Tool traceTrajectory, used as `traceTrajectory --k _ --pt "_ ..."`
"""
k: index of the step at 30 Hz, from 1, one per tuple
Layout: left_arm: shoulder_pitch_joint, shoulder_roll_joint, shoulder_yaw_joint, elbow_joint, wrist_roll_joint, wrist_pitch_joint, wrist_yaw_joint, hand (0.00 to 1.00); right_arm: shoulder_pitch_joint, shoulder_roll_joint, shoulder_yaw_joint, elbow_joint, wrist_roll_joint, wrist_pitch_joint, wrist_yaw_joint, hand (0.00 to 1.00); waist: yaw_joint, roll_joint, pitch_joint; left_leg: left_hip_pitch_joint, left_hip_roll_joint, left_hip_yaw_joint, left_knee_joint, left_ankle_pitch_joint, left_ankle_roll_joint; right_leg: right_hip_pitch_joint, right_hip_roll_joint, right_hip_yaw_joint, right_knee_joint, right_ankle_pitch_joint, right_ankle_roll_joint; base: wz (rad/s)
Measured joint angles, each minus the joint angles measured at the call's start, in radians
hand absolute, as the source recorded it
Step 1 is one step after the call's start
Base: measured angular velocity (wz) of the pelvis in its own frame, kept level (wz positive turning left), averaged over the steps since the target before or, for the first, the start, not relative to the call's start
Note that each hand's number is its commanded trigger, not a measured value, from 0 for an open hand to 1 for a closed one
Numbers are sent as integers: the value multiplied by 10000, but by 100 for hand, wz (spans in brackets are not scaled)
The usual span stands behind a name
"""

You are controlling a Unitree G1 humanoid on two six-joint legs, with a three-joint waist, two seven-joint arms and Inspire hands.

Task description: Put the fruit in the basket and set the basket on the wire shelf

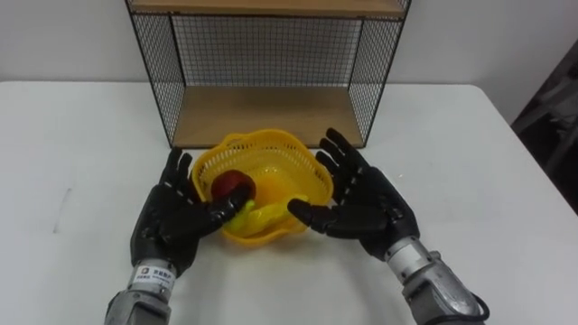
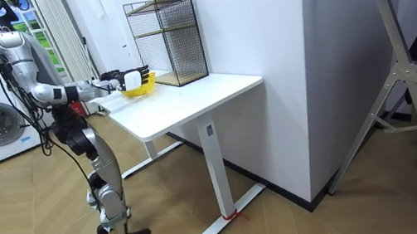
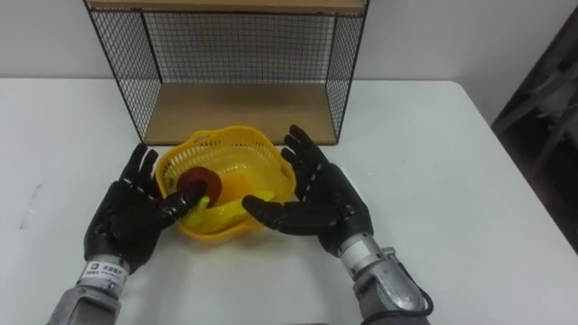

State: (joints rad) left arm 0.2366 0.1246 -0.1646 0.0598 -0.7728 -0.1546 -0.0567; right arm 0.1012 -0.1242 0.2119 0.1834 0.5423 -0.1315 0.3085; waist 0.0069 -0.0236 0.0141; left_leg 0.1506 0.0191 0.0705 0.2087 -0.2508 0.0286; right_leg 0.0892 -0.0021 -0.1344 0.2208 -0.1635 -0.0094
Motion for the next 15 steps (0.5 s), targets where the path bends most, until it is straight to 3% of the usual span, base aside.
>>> traceTrajectory --k 15 --pt "15 -18 -47 10 -8 -15 175 0 1 81 113 7 254 23 112 0 23 174 -57 13 2 68 -25 2 -15 -16 31 17 2 15 -24 -1"
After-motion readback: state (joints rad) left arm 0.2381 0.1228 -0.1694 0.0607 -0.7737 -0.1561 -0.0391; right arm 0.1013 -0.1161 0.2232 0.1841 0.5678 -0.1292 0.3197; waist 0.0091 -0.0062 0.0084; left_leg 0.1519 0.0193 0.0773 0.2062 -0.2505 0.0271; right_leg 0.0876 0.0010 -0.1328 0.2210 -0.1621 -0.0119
